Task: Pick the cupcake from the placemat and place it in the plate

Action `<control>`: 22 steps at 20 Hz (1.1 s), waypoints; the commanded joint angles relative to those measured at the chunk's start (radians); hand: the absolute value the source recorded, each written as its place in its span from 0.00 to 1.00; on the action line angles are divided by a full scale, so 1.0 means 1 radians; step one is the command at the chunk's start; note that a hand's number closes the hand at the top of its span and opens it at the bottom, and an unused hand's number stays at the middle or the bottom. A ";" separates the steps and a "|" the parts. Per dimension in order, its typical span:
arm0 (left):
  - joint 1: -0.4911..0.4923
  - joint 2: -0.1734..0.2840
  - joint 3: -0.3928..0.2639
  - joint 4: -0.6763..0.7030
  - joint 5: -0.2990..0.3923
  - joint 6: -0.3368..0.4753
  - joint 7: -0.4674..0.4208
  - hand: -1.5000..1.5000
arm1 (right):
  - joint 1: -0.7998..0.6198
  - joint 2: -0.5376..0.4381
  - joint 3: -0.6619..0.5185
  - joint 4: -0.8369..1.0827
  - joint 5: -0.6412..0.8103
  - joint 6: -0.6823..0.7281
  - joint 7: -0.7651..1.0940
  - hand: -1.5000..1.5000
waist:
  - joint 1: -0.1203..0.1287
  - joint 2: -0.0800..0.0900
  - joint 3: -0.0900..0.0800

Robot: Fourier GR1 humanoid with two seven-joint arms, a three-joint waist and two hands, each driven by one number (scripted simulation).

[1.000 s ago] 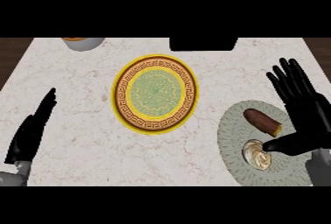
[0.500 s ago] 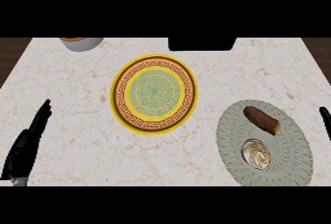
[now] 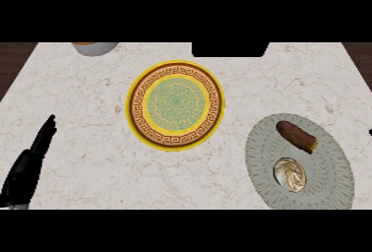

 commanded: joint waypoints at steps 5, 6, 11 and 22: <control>-0.020 -0.022 0.037 0.047 -0.001 -0.032 -0.029 0.50 | -0.064 -0.148 0.001 -0.033 0.073 0.061 0.211 0.00 | 0.000 0.001 -0.001; 0.007 -0.051 0.014 0.032 -0.036 0.004 -0.044 0.50 | -0.072 -0.132 0.024 0.030 0.150 0.079 0.169 0.00 | 0.005 0.002 0.000; 0.011 -0.041 0.037 0.044 -0.032 -0.043 -0.056 0.50 | -0.217 -0.115 0.155 0.117 0.244 0.138 0.231 0.00 | 0.013 0.003 0.000; 0.009 -0.068 0.062 0.021 -0.083 -0.070 -0.023 0.50 | -0.364 -0.026 0.312 0.301 0.580 0.241 0.144 0.00 | 0.008 0.002 0.001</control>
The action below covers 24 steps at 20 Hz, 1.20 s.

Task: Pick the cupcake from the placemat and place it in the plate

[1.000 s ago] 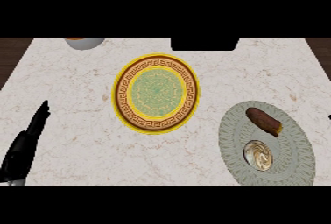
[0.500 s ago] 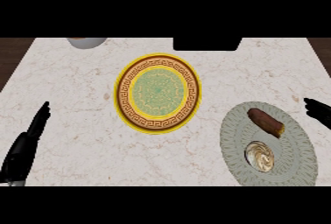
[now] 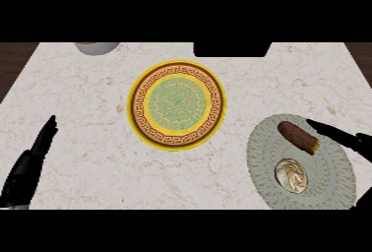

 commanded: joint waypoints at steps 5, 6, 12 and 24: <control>0.012 -0.015 0.057 -0.051 -0.044 -0.029 0.035 0.50 | -0.077 0.108 0.055 0.162 0.220 0.052 -0.130 0.00 | -0.004 -0.001 0.000; 0.018 -0.014 0.057 -0.039 -0.030 -0.054 0.024 0.50 | -0.146 0.149 0.086 0.235 0.245 0.042 -0.105 0.00 | 0.001 0.000 0.000; -0.045 -0.048 0.099 0.015 -0.070 -0.088 0.043 0.50 | -0.128 0.176 0.076 0.256 0.327 0.114 -0.172 0.00 | -0.006 -0.001 0.000; -0.038 -0.137 0.139 0.042 -0.159 -0.123 -0.018 0.50 | -0.097 0.231 0.037 0.369 0.514 0.097 -0.319 0.00 | -0.008 0.000 0.000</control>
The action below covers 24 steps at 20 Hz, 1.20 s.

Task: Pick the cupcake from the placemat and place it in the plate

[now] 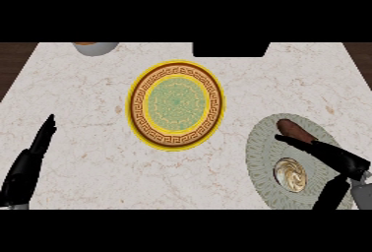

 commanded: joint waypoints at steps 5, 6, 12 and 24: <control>0.000 -0.016 0.058 0.025 -0.009 -0.076 -0.018 0.50 | -0.090 0.112 0.001 0.158 0.102 -0.032 -0.077 1.00 | 0.004 0.001 0.000; -0.007 -0.039 0.060 0.055 -0.032 -0.046 -0.052 0.50 | -0.026 0.125 -0.002 0.102 0.092 -0.047 -0.083 1.00 | 0.000 0.001 0.000; 0.006 -0.056 0.082 0.036 -0.058 -0.073 -0.052 0.50 | -0.015 0.125 -0.028 0.108 0.141 -0.068 -0.160 1.00 | -0.001 0.001 0.000; -0.044 -0.091 0.017 -0.025 -0.108 -0.048 0.034 0.50 | -0.399 0.047 -0.129 0.404 0.461 -0.498 0.136 1.00 | 0.048 0.015 0.003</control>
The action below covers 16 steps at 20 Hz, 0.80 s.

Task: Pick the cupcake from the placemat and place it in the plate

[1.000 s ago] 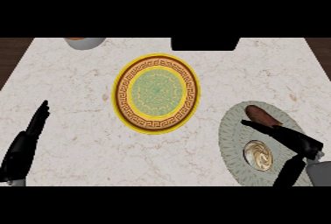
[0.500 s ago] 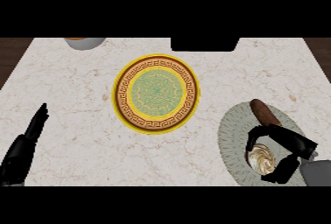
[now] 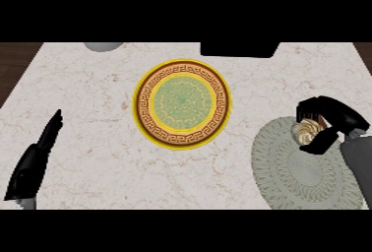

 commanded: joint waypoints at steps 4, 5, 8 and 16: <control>-0.013 -0.019 -0.004 0.013 -0.006 0.005 0.002 0.50 | -0.165 -0.019 -0.070 0.204 0.129 -0.328 -0.001 1.00 | -0.006 0.001 0.001; -0.005 -0.005 0.008 0.021 0.008 -0.016 -0.009 0.50 | -0.203 -0.001 -0.076 0.218 0.128 -0.355 -0.002 1.00 | -0.006 0.000 0.001; -0.020 0.033 0.046 0.053 0.019 -0.036 -0.022 0.50 | -0.244 -0.037 -0.122 0.183 0.100 -0.392 -0.040 1.00 | -0.023 -0.006 0.000; 0.032 -0.008 0.030 0.010 -0.001 -0.007 0.001 0.50 | -0.273 -0.015 -0.156 -0.069 -0.061 -0.313 -0.186 1.00 | -0.047 -0.018 -0.001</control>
